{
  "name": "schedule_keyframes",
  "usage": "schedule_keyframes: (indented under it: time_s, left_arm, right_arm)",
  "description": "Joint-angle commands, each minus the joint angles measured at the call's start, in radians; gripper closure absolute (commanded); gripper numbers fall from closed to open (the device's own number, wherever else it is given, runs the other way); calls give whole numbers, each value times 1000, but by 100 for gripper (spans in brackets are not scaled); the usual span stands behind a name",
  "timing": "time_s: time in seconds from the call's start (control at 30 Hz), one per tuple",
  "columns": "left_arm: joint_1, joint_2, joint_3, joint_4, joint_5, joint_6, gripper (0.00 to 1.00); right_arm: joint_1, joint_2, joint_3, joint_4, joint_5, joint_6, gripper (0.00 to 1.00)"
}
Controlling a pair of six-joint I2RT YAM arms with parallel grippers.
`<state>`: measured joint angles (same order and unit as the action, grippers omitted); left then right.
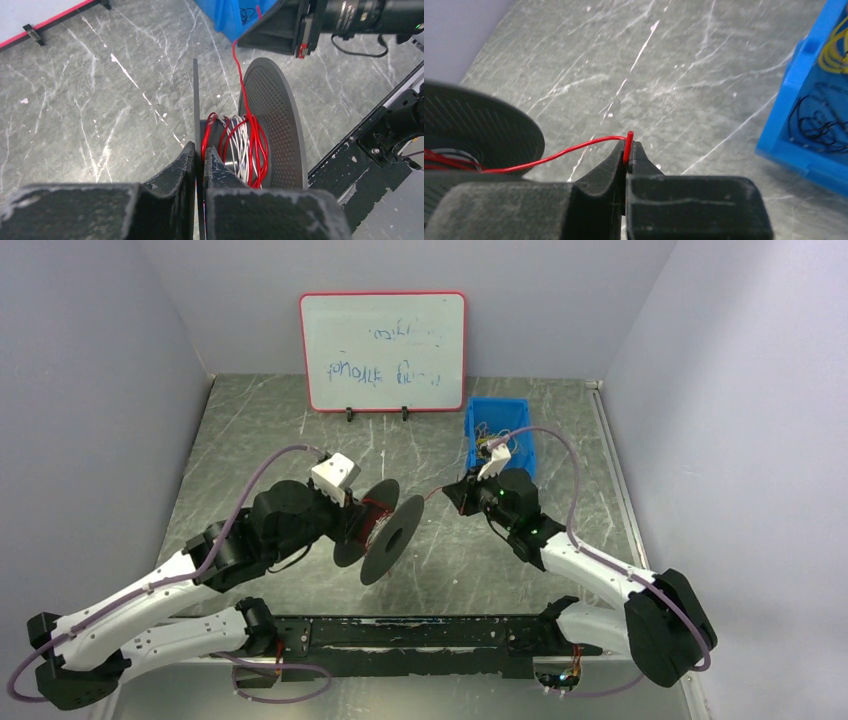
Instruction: Wrap the cables
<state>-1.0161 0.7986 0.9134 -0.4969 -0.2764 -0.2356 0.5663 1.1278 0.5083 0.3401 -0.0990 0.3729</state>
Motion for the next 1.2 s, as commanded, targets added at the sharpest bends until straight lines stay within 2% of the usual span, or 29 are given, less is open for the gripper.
schedule_keyframes:
  time_s: [0.0,0.3,0.53,0.87,1.03,1.17]
  left_arm:
    - [-6,-51,48,115,42,-18,93]
    - [-6,-47,96,216,7,-54,93]
    - [-6,9,146,273,-75,-82,93]
    - [-6,112,180,341,-132,-140,93]
    - [-4,153,197,319,-248,-167,93]
    - [4,207,236,264,-366,-177,93]
  right_arm:
    - [-17,14,-74,126,-31,63,100]
    - [-16,48,-232,320,-138,144,100]
    - [22,89,-339,503,-193,233,100]
    - [258,172,-418,718,-42,290,100]
    - [346,221,-442,835,8,298,100]
    - [423,227,-442,861,68,278,100]
